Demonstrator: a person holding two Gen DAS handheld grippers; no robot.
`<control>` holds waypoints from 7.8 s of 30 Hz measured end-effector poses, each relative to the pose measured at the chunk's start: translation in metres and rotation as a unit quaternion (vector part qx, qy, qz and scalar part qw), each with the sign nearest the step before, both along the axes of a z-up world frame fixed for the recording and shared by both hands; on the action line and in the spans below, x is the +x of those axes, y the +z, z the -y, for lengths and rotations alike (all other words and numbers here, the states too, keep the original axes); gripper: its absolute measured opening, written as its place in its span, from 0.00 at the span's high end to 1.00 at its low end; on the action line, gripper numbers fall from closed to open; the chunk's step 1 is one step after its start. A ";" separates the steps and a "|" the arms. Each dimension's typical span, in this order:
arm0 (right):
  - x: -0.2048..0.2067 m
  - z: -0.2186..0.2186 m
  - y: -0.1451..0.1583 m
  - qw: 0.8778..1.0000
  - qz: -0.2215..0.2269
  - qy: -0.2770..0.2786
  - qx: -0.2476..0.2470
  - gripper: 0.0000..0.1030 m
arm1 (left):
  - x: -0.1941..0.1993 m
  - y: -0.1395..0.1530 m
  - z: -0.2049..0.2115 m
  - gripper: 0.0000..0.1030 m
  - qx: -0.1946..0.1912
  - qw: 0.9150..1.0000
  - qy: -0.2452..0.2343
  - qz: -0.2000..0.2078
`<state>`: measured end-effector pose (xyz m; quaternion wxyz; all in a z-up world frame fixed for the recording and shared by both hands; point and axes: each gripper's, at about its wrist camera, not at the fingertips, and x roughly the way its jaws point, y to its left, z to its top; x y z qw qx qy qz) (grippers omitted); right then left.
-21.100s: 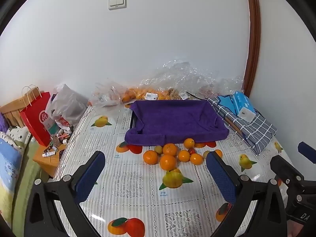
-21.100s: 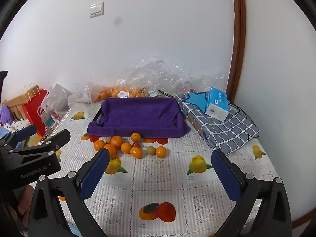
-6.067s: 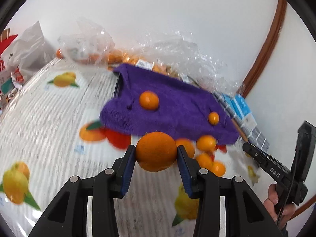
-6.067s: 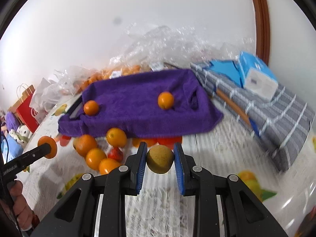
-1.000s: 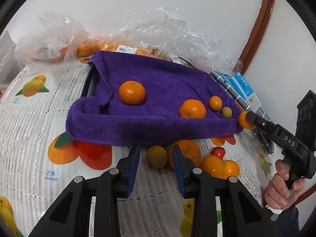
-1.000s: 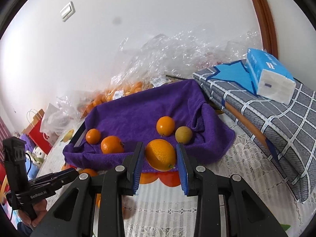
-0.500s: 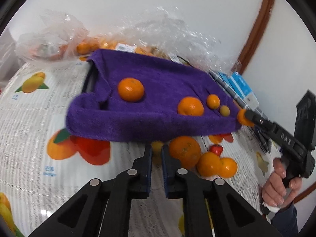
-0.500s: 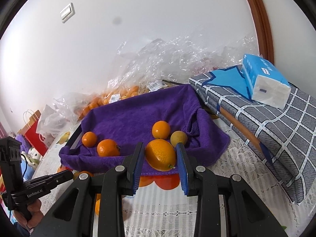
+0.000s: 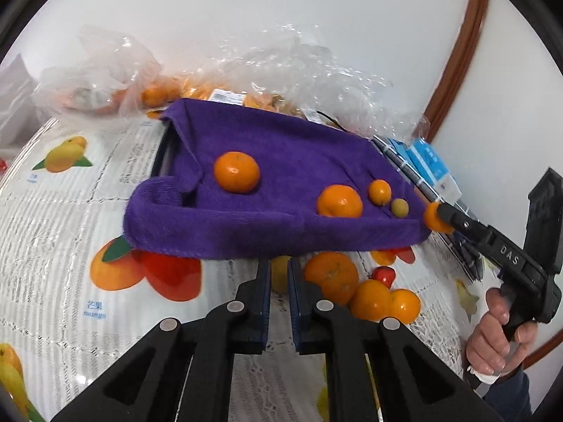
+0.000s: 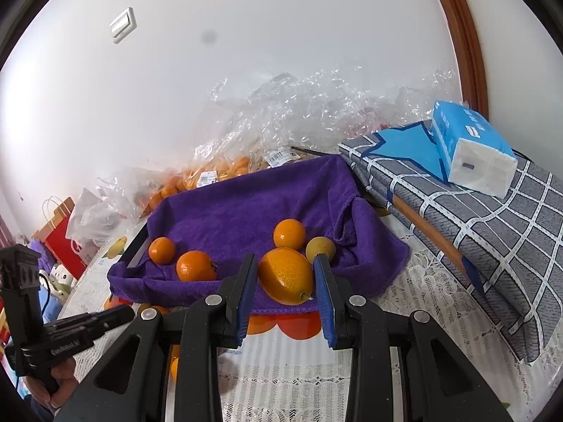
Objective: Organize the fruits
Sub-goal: 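Grasp the small yellow-green fruit beside the towel with the left gripper while the right gripper holds its orange, then carry the yellow-green fruit onto the towel with the left gripper while the right gripper lowers its orange there, then grasp a large orange on the bed with the left gripper while the right gripper grasps another orange, then carry the left gripper's orange onto the towel while the right gripper carries its orange there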
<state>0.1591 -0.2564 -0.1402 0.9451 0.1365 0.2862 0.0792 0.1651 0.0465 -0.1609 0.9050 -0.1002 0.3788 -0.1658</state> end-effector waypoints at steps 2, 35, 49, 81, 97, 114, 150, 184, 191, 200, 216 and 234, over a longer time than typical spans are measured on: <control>0.001 0.001 -0.001 1.000 -0.004 0.000 0.002 0.68 | 0.006 -0.005 0.000 0.91 0.006 1.000 0.003 -0.021; 0.001 -0.006 -0.001 1.000 0.000 0.003 -0.019 0.68 | 0.022 -0.008 0.024 0.76 0.033 0.999 -0.023 -0.032; -0.003 -0.019 0.006 0.998 0.014 -0.003 -0.059 0.68 | -0.003 0.034 0.006 0.76 -0.012 0.998 0.014 0.064; 0.069 -0.043 -0.005 0.990 -0.045 0.048 -0.122 0.69 | 0.066 0.016 0.026 0.76 0.024 0.998 0.030 0.043; 0.067 -0.052 -0.009 0.988 -0.049 0.076 -0.124 0.54 | 0.075 0.011 0.022 0.76 0.006 0.999 0.028 0.019; -0.016 -0.068 -0.011 0.985 -0.094 0.120 -0.078 0.54 | 0.069 0.019 0.012 0.54 -0.016 0.999 0.036 0.035; -0.054 -0.055 -0.025 0.990 -0.090 0.082 -0.068 0.68 | 0.011 0.003 0.032 0.50 -0.021 0.997 -0.063 -0.041; -0.055 -0.029 -0.026 0.996 -0.085 0.035 0.001 0.68 | 0.002 0.028 0.001 0.61 -0.080 0.996 0.003 0.042; -0.043 -0.033 -0.009 0.994 -0.086 0.043 -0.044 0.68 | 0.007 0.050 -0.024 0.61 -0.107 0.992 0.020 0.056; 0.007 -0.023 0.044 0.996 -0.029 0.030 -0.079 0.68 | 0.044 0.065 -0.047 0.61 -0.078 0.993 0.063 0.063; 0.063 -0.014 -0.008 0.997 -0.062 0.032 -0.039 0.68 | 0.059 0.026 -0.029 0.61 -0.074 0.996 0.048 0.030; 0.049 -0.026 -0.001 0.996 -0.014 -0.006 -0.088 0.50 | 0.066 0.012 -0.010 0.60 -0.019 0.999 0.047 0.008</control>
